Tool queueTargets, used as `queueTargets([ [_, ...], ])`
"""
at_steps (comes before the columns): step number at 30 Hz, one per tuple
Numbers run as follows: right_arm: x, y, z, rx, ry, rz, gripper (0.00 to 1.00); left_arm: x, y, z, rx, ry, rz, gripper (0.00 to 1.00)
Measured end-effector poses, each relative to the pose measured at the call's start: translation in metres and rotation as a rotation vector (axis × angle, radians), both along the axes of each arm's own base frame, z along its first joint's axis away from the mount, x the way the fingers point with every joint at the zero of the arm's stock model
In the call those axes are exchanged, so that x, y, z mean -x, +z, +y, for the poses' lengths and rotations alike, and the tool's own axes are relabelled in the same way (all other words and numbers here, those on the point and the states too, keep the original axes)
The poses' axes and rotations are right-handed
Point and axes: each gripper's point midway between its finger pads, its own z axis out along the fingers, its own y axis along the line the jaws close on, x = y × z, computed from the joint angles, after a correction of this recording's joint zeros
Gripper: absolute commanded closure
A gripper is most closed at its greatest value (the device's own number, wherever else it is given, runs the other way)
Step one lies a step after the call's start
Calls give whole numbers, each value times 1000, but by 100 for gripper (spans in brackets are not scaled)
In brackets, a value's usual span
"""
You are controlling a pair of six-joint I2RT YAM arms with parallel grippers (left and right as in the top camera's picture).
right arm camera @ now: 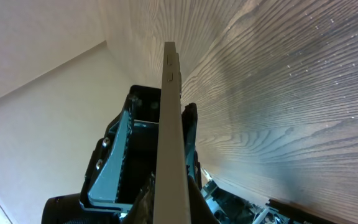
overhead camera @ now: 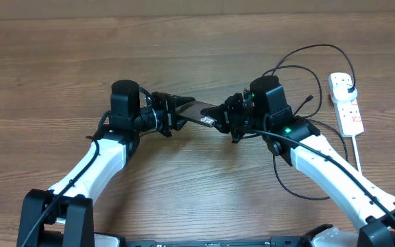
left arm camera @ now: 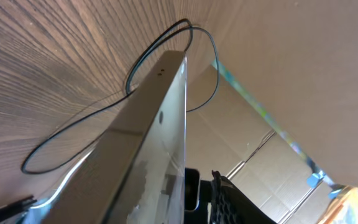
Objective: Plug charger to phone and switch on socket
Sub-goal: 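Grasp the phone's top edge with the left gripper opposite the right gripper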
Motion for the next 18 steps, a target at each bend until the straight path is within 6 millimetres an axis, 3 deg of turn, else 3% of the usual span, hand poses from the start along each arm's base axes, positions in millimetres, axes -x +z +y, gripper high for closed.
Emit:
queueTargets([
  [4, -1, 2, 4, -9, -16, 3, 96, 1, 1, -2, 15, 6, 21, 74],
  [7, 0, 3, 8, -10, -34, 12, 96, 3, 0, -7, 19, -3, 24, 91],
  [11, -2, 5, 7, -36, -93, 79, 95, 3, 1, -8, 16, -11, -3, 96],
  [12, -2, 6, 7, -40, -98, 83, 87, 3, 2, -8, 17, -12, -4, 96],
  [13, -2, 6, 7, -40, -99, 84, 66, 3, 2, -8, 19, -12, -1, 96],
  [14, -1, 4, 8, -27, -85, 67, 58, 5, 0, -9, 21, -14, 17, 96],
  [18, 16, -13, 6, 55, -54, 106, 46, 6, -5, -8, 5, -8, 29, 96],
])
